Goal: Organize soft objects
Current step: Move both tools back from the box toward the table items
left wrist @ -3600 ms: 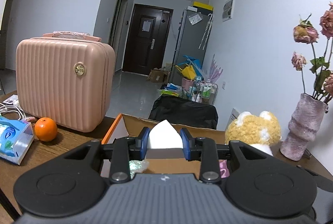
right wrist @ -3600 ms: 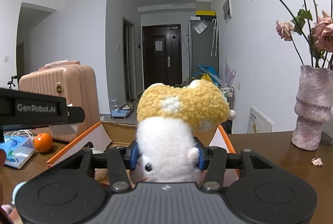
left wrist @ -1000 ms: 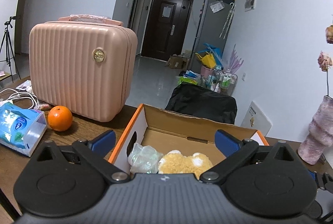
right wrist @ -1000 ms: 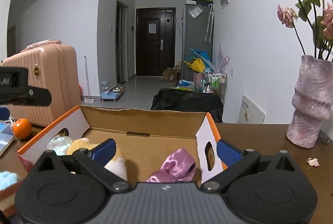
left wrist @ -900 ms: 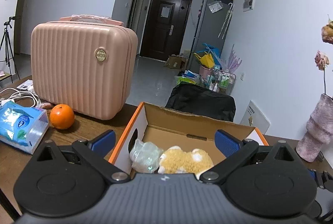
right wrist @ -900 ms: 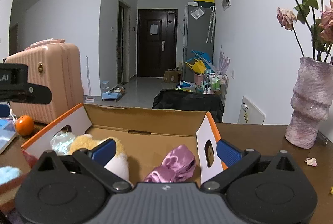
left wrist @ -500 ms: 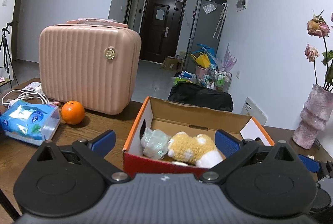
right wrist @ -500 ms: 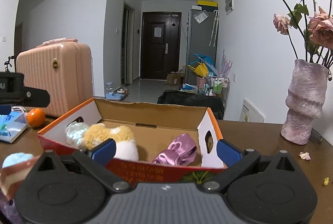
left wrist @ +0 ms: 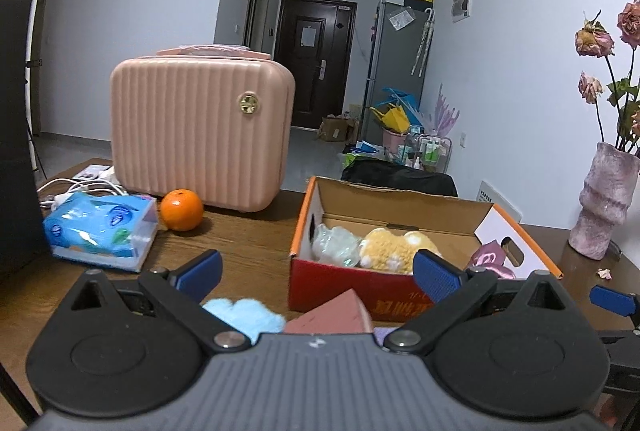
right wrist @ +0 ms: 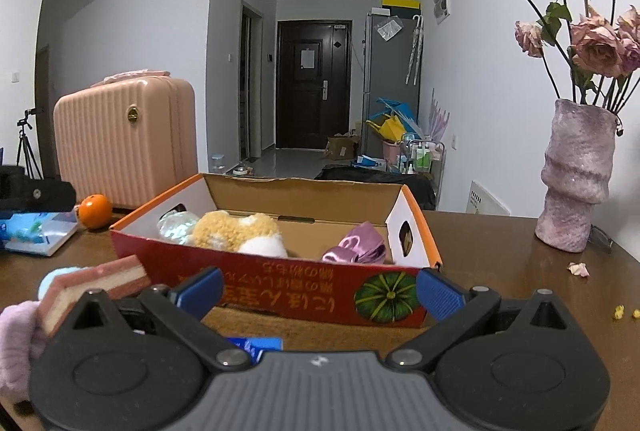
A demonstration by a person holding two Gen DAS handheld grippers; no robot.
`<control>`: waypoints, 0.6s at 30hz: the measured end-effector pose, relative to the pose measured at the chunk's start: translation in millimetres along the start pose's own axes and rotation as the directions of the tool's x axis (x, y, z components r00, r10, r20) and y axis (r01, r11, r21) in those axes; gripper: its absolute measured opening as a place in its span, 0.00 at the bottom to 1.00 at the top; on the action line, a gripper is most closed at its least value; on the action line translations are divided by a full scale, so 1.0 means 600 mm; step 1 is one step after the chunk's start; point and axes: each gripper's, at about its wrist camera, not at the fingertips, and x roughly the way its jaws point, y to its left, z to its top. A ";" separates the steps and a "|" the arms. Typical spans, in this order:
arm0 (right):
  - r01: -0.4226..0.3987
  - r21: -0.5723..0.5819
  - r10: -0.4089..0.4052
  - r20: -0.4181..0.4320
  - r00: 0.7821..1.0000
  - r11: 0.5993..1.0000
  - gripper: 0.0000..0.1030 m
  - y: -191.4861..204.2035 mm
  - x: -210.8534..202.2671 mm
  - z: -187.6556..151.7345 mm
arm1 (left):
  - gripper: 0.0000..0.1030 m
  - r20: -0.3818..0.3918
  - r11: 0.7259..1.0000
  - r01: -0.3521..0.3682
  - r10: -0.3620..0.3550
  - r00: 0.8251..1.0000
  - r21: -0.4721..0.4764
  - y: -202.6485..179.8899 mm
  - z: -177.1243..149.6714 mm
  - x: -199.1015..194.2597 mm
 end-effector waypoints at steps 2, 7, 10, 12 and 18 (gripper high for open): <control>-0.002 0.002 0.002 0.000 1.000 1.000 1.00 0.003 -0.010 -0.005 | 1.00 0.001 1.000 -0.001 0.001 1.000 0.002 0.007 -0.004 -0.011; -0.001 0.005 0.001 -0.003 1.000 1.000 1.00 0.009 -0.035 -0.016 | 1.00 0.007 1.000 -0.003 0.003 1.000 0.011 0.024 -0.019 -0.038; -0.002 0.008 0.002 -0.003 1.000 1.000 1.00 0.013 -0.049 -0.023 | 1.00 0.008 1.000 -0.004 0.004 1.000 0.005 0.038 -0.026 -0.051; -0.005 0.009 0.005 -0.004 1.000 1.000 1.00 0.015 -0.060 -0.028 | 1.00 0.009 1.000 -0.001 0.001 1.000 -0.001 0.047 -0.029 -0.060; -0.008 0.006 0.008 -0.001 1.000 1.000 1.00 0.024 -0.089 -0.042 | 1.00 0.007 1.000 0.012 -0.013 1.000 0.009 0.070 -0.052 -0.093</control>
